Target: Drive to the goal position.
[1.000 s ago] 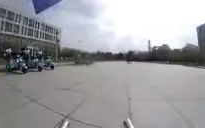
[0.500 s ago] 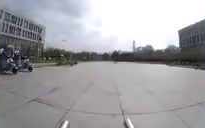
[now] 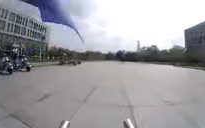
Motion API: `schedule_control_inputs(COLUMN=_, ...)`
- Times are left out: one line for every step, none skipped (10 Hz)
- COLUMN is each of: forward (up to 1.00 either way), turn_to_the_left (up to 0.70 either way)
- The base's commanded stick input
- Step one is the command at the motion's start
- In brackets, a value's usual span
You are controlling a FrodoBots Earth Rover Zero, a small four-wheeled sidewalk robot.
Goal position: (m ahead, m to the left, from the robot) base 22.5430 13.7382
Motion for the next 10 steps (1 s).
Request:
schedule_control_inputs(forward=1.00, turn_to_the_left=-0.40)
schedule_control_inputs(forward=1.00, turn_to_the_left=-0.40)
schedule_control_inputs(forward=1.00, turn_to_the_left=-0.09)
schedule_control_inputs(forward=1.00, turn_to_the_left=0.00)
schedule_control_inputs(forward=1.00, turn_to_the_left=0.00)
schedule_control_inputs(forward=1.00, turn_to_the_left=0.00)
schedule_control_inputs(forward=1.00, turn_to_the_left=0.00)
schedule_control_inputs(forward=1.00, turn_to_the_left=-0.25)
schedule_control_inputs(forward=1.00, turn_to_the_left=-0.40)
schedule_control_inputs(forward=1.00, turn_to_the_left=-0.39)
